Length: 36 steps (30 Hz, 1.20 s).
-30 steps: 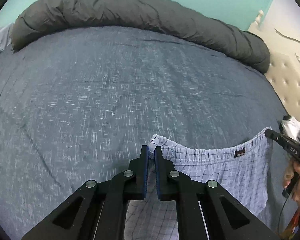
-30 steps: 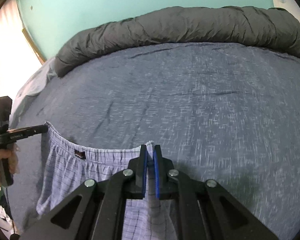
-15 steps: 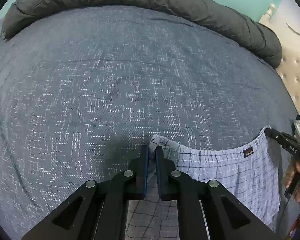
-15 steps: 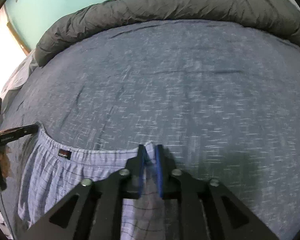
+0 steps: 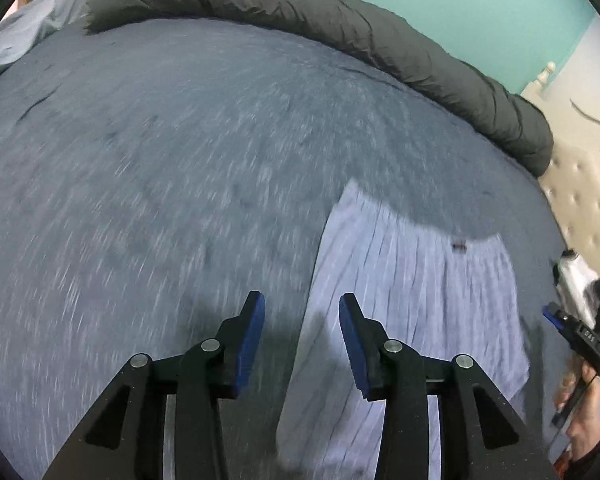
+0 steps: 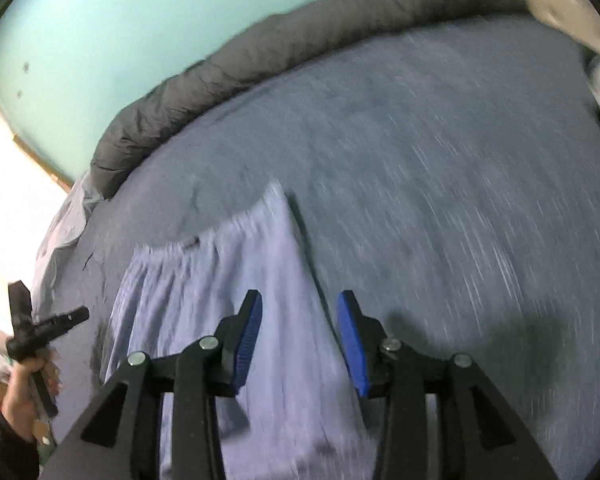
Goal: Fold clothes
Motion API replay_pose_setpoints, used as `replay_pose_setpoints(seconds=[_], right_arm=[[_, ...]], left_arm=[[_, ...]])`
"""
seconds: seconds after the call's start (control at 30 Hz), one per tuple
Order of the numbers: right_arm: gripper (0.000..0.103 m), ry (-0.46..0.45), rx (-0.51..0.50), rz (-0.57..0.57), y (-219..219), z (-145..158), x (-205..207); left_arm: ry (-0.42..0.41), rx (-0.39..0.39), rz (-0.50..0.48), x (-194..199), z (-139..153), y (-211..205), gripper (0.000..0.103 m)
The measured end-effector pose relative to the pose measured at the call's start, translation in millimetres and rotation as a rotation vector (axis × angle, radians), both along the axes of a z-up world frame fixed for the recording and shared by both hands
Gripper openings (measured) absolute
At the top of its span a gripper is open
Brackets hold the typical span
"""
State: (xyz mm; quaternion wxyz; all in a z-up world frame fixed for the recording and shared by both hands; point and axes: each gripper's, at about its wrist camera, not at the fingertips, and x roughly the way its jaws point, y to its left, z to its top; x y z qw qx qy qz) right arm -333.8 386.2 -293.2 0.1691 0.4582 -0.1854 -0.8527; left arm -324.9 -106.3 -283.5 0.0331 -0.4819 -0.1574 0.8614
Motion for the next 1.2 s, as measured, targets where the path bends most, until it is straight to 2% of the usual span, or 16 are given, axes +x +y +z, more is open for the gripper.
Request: replay_pose_setpoints(seconds=[0.07, 0.2, 0.37, 0.5, 0.6, 0.7, 0.77, 0.83, 1.03, 1.2], right_arm=[[0.04, -0.044, -0.047, -0.03, 12.4, -8.7, 17.7], [0.04, -0.116, -0.063, -0.028, 13.9, -24.3, 34.0], [0.04, -0.098, -0.036, 0.0, 0.8, -23.6, 39.7], [0.039, -0.09, 0.012, 0.037, -16.1, -21.5, 33.2], [0.035, -0.094, 0.076, 0.091, -32.3, -23.1, 25.2], [0.017, -0.099, 0.189, 0.127, -47.2, -27.8, 18.3], [0.003, -0.105, 0.203, 0.1, -45.8, -30.7, 15.9], [0.001, -0.112, 0.198, 0.084, -44.1, -33.7, 13.2], [0.0, -0.048, 0.172, 0.058, -35.3, -18.6, 13.3], [0.001, -0.065, 0.165, 0.064, -36.7, -15.4, 9.2]], left_arm=[[-0.002, 0.006, -0.001, 22.0, -6.6, 3.0, 0.042], [-0.019, 0.019, 0.013, 44.2, -13.3, 10.2, 0.042], [0.016, 0.048, 0.052, 70.0, -22.5, 16.5, 0.043], [0.001, 0.037, 0.05, 76.6, -35.0, 16.4, 0.045], [0.003, 0.025, 0.042, 76.8, -39.2, 12.4, 0.046], [-0.021, 0.039, 0.044, 76.6, -50.9, 5.2, 0.046], [-0.031, 0.047, 0.043, 75.5, -56.7, 1.6, 0.046], [-0.027, 0.061, 0.047, 74.8, -58.9, -1.3, 0.046], [-0.011, 0.092, 0.053, 73.6, -63.3, -8.5, 0.046], [-0.011, 0.099, 0.059, 74.6, -66.8, -10.4, 0.046]])
